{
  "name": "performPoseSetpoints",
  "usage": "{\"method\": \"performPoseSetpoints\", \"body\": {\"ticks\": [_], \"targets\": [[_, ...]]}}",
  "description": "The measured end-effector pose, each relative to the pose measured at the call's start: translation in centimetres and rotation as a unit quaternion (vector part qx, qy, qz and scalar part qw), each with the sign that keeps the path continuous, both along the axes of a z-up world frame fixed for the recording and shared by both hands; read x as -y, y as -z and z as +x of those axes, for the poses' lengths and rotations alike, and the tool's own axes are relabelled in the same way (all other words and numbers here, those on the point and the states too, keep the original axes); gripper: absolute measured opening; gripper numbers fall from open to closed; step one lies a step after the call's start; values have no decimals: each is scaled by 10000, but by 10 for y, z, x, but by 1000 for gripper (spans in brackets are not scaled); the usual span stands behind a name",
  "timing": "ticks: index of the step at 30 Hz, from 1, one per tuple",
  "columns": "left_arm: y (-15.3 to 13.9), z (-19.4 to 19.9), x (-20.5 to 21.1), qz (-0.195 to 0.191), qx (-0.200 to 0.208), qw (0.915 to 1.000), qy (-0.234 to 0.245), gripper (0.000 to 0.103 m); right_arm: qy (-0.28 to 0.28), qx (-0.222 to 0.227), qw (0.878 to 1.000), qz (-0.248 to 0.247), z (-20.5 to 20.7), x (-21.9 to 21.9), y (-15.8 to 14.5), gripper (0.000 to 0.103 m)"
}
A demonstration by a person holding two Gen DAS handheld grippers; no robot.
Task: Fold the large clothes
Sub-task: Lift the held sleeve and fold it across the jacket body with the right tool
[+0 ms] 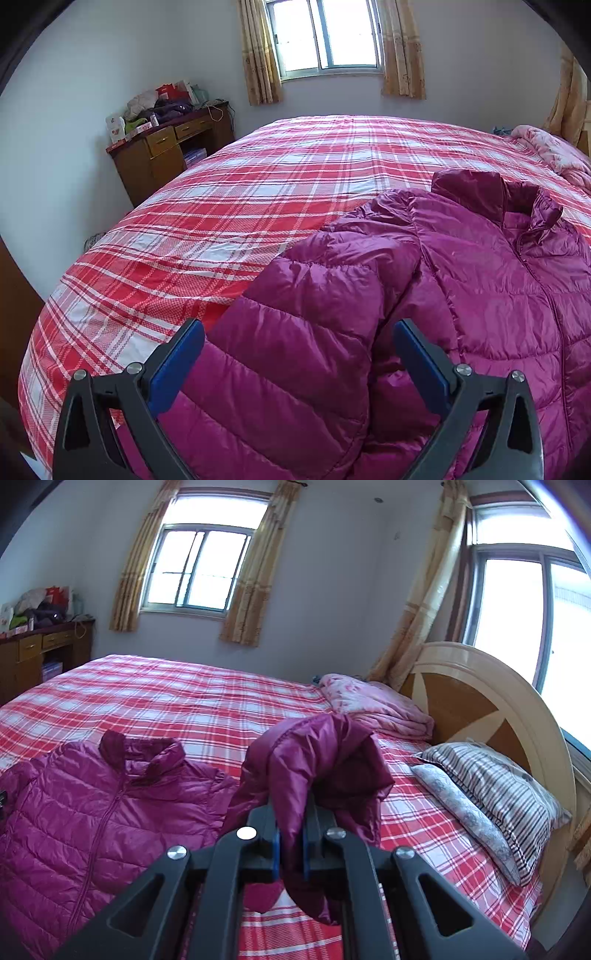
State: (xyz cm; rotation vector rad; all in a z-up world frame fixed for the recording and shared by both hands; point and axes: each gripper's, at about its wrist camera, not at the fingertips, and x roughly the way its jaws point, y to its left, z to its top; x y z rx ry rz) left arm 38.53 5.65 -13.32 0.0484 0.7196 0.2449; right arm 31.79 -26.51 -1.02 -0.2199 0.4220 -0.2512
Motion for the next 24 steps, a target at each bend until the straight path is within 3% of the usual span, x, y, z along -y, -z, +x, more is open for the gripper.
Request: {"method": "performPoseSetpoints", "body": {"ticks": [13,24], "targets": [[15,6,-1,-39,-157,9998,-125,102,-718,-362,9966,-169,33,-74,33,10],[28,9,2,-1,-262,9996,-138,102,-1140,-800,9898,-303,51,-119,81,10]]}}
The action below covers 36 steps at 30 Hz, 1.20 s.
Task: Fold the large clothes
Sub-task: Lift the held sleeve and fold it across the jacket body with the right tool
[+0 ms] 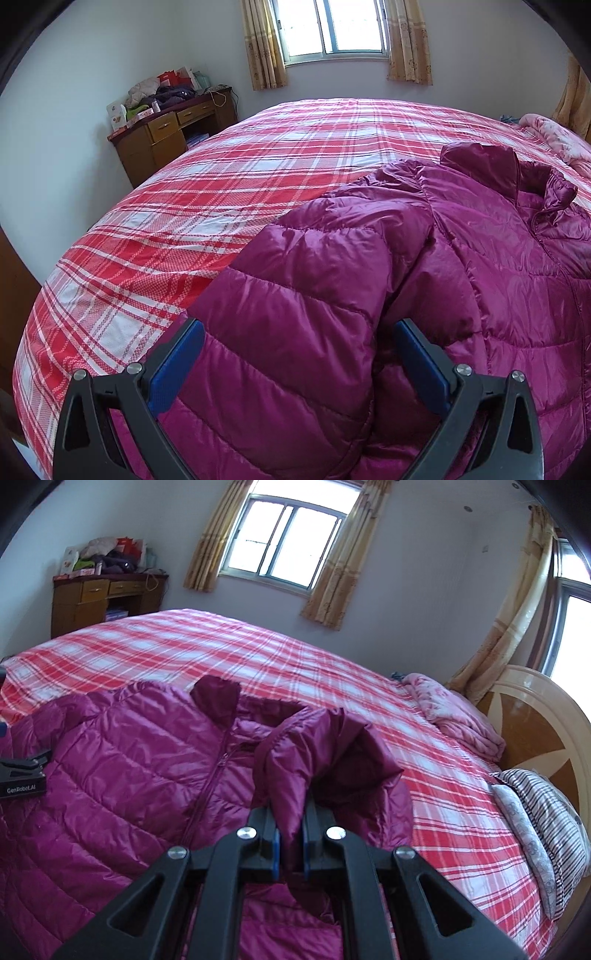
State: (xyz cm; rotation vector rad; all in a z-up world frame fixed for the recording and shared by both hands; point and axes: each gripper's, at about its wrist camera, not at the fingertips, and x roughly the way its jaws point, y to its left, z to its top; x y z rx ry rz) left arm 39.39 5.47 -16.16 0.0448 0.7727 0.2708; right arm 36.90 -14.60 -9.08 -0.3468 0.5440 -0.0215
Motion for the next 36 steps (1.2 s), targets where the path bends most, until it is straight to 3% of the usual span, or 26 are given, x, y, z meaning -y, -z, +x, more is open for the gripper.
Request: {"method": "performPoseSetpoints", "body": {"ticks": [8,10,12,14,20,25,32,34,36], "targets": [[2,-1,1,20,6,10000,-3,102,-236,-402,9986,238,6,-20,30,16],[2,-1,1,20,6,10000,-6,102,-369,-496,9975,352,5,-25,33,26],[2,-2,1,17,5,10000,-8,102,-619,-557,9950,557,-1,-30,33,61],[2,-3,0,-9,4,10000,-17,102,-871,-572,9920,720,-11,-36,31,67],[4,-3,-3,-62,-16,10000,-75,102,-1468,-557,9802,1203,-43,-34,13,67],[5,-2,-5,-101,-49,9999,-85,102,-1470,-334,9741,1688,-62,-14,-8,67],[6,-1,-8,-172,-75,9997,-133,102,-1278,-8,9704,2048,-57,0,-23,65],[6,-1,-7,-152,-77,9998,-140,102,-987,-74,9806,1689,-46,-7,-18,58],[5,-1,-6,-90,-58,9998,-139,102,-733,-293,9839,1602,-26,-7,-8,43]]}}
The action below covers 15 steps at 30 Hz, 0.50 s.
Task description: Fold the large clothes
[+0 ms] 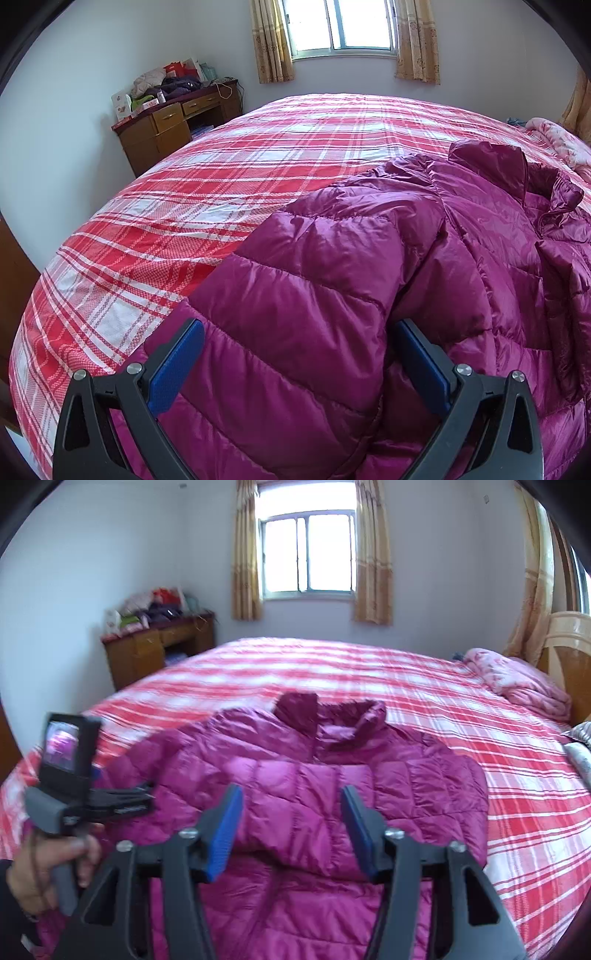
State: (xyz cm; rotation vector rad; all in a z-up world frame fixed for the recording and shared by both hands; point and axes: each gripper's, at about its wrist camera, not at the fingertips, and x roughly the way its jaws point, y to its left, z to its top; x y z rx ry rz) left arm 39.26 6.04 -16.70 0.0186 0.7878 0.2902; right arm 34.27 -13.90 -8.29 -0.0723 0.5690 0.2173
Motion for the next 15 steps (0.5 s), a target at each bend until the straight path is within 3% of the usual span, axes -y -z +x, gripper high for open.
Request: {"method": "performPoseSetpoints", "body": {"ticks": [4,8,10,12,15], "targets": [[-2,-3,3,72,4,10000,-6,102,370,-583,9976,-101,42,3,24,36],[-10,-7,8,127,-54,9999,72,102,-56,-818,9965,-154,56,-17,43,36],[-26,-13,15,171,9,9996,237,102,-256,-1097,9925,-472,63,-34,59,36],[-42,-18,23,179,123,9989,413,102,-242,-1083,9917,-648,63,-39,67,36],[-67,-23,37,126,297,9971,691,102,-230,-1154,9927,-275,63,-27,63,36]]}}
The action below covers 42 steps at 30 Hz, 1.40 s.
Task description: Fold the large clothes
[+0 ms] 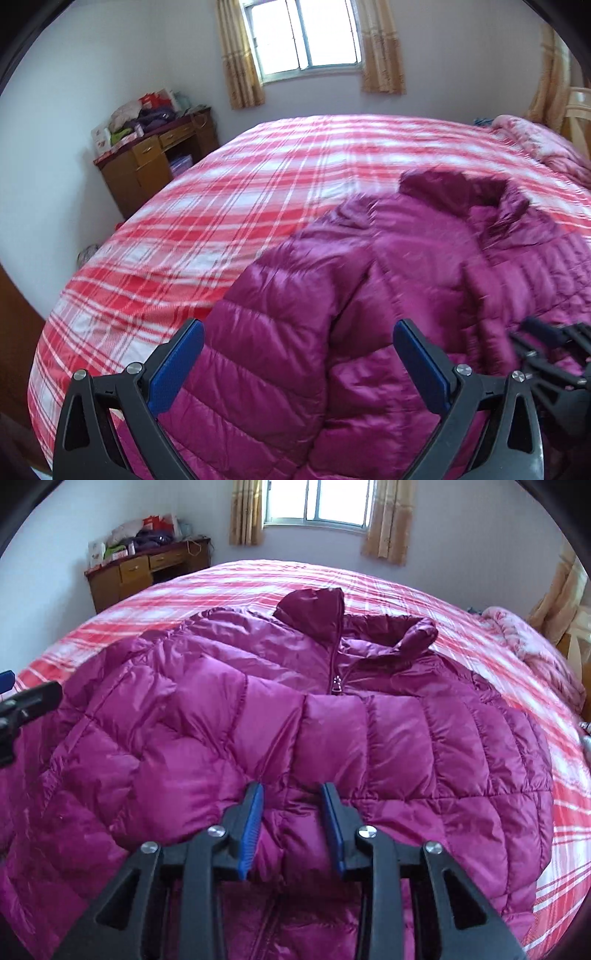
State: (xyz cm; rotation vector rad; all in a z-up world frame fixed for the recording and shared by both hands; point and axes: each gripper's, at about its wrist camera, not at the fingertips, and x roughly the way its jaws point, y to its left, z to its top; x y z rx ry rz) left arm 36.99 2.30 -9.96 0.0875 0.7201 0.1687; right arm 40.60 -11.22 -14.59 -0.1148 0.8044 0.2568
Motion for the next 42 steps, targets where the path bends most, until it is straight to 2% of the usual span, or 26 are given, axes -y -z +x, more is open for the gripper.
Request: {"method": "performPoseSetpoints", "body": {"ticks": [2,5,11,14,17,21,25,26,31,36,42], "targets": [[-12,1,10,-75,52,9999,113,102,63,71,9997,244,-5,12,-8,36],[-18,6,25,-20,100,9998,170,102,256,404,9985,248,-14,28,-24,36],[-21,19,64,7,129,9993,362,102,1368,539,9884,381,8,97,-36,36],[-21,27,91,9,230,9987,461,102,1809,510,9801,634,24,136,-36,26],[-7,37,116,36,170,9983,564,102,2091,614,9737,672,34,161,-40,25],[25,60,138,201,-162,9983,520,102,2124,547,9725,780,53,172,-30,24],[58,78,139,363,-537,9971,398,102,2005,340,9754,852,61,176,-11,24],[65,80,137,303,-610,9968,410,102,1979,274,9754,933,62,178,-7,24],[72,85,136,184,-760,9957,498,102,1907,-32,9759,1060,67,181,7,24],[75,88,131,-34,-853,9951,505,102,1899,-157,9751,1133,67,182,13,24],[78,90,131,-121,-879,9948,499,102,1929,-214,9764,948,70,177,15,23]]}}
